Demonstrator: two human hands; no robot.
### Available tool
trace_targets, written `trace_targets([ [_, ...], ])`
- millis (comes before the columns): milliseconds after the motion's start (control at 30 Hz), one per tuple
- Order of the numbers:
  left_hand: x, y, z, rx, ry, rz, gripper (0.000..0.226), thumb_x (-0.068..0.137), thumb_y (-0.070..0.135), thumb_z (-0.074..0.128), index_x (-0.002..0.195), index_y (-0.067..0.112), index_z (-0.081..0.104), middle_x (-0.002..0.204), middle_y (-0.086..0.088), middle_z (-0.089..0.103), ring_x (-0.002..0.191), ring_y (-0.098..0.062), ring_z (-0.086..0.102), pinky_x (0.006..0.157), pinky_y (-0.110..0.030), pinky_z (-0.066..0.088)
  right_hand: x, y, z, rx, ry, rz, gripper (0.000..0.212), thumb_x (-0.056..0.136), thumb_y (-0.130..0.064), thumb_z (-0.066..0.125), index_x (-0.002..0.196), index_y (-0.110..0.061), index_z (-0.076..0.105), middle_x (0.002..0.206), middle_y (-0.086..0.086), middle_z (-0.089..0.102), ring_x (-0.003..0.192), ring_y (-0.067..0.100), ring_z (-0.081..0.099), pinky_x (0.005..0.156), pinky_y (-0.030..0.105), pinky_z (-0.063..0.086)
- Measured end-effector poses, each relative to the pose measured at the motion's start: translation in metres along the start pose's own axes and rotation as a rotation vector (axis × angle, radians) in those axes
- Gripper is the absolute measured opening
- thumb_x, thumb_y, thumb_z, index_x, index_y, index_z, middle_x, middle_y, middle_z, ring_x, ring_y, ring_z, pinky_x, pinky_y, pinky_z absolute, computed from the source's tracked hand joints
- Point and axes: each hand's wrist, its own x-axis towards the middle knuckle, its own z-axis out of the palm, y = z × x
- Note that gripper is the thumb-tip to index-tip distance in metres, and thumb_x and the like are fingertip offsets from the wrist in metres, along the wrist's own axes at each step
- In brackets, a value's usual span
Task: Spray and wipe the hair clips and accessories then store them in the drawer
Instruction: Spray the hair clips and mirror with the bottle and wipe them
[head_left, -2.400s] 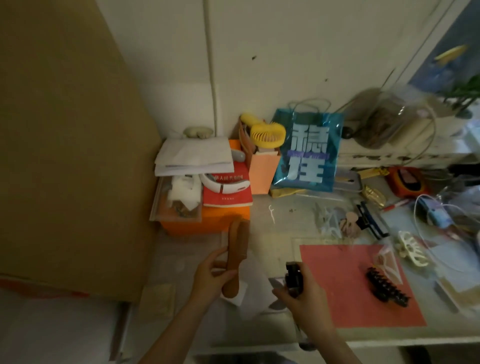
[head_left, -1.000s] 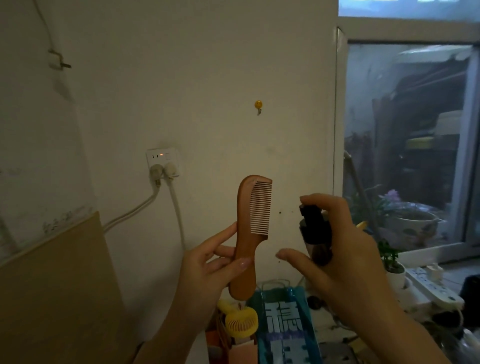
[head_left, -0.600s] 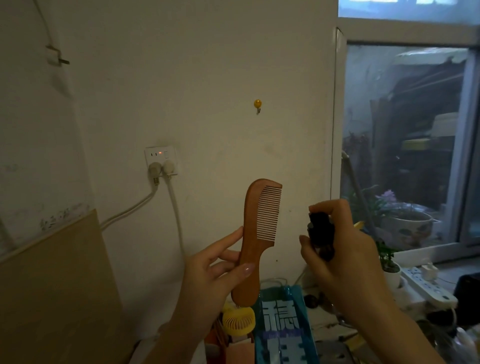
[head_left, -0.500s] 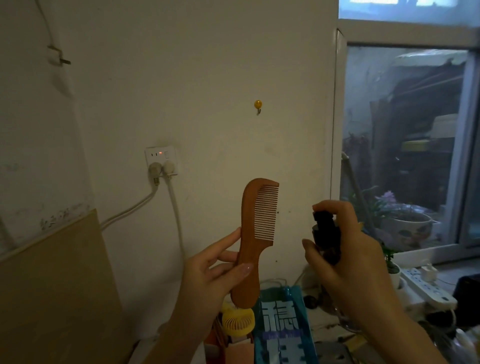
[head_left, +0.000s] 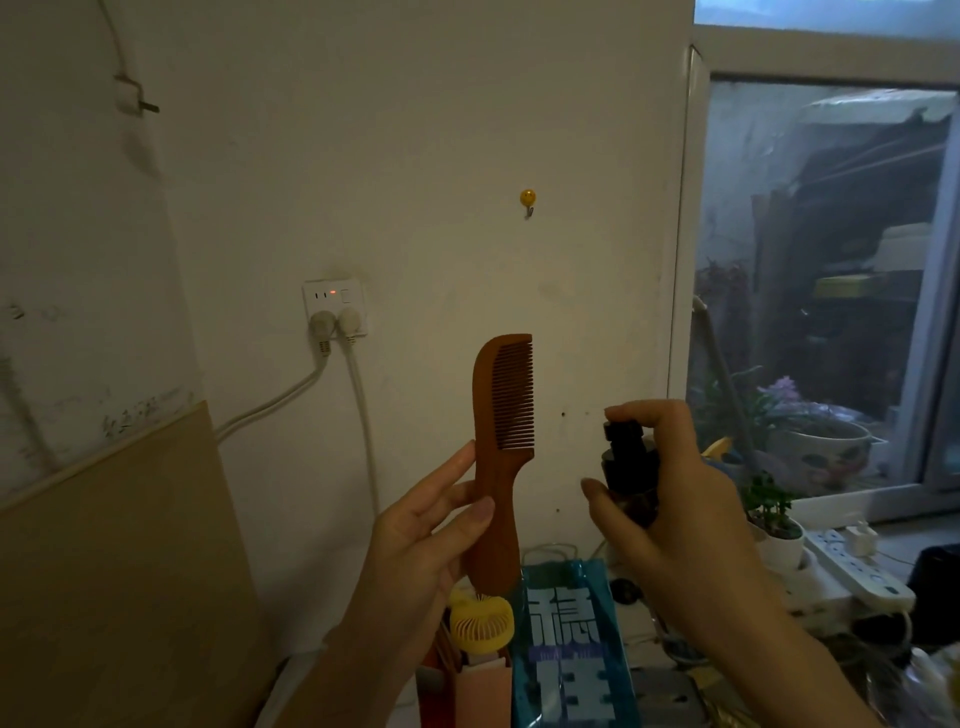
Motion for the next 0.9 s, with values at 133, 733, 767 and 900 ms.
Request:
trace_targets([
  [133, -0.003, 0.002, -0.002, -0.007, 0.012, 0.0, 0.045, 0.068, 0.009, 0.059, 0.107, 0.031, 0.061, 0.092, -0.002, 0.075, 0.086, -0.014, 0.071, 0.063, -0.021, 0.056, 0.002, 0.002, 0.002, -0.012, 0.035, -0.019, 0.047, 0.081, -0.013, 0.068, 0.095, -0.042, 0.035, 0.08, -0.018, 0.054, 0.085, -0.007, 0.056, 0.064, 0.002, 0.044],
  [733, -0.036, -0.033, -0.018, 0.401, -0.079, -0.048, 0.046, 0.075, -0.004, 0.066, 0.098, 0.036, 0.067, 0.097, 0.007, 0.074, 0.09, -0.01, 0.07, 0.07, -0.017, 0.055, -0.013, 0.03, -0.01, 0.209, -0.05, 0.133, 0.071, 0.067, -0.054, 0.072, 0.128, -0.036, 0.043, 0.123, -0.025, 0.055, 0.105, 0.0, 0.06, 0.088, 0.028, 0.054],
  [767, -0.038, -0.035, -0.019, 0.4, -0.092, -0.069, 0.046, 0.075, -0.005, 0.066, 0.097, 0.036, 0.068, 0.096, 0.008, 0.074, 0.09, -0.009, 0.07, 0.07, -0.017, 0.055, -0.016, 0.034, -0.011, 0.217, -0.074, 0.14, 0.07, 0.066, -0.051, 0.075, 0.126, -0.035, 0.045, 0.125, -0.027, 0.053, 0.108, 0.0, 0.058, 0.09, 0.03, 0.054],
  [900, -0.044, -0.044, -0.018, 0.405, -0.142, -0.138, 0.044, 0.077, -0.003, 0.065, 0.093, 0.038, 0.068, 0.09, 0.014, 0.074, 0.087, -0.002, 0.069, 0.063, -0.015, 0.055, -0.032, 0.049, -0.017, 0.269, -0.172, 0.171, 0.066, 0.063, -0.03, 0.078, 0.123, -0.029, 0.049, 0.127, -0.024, 0.053, 0.118, 0.001, 0.052, 0.097, 0.025, 0.048],
])
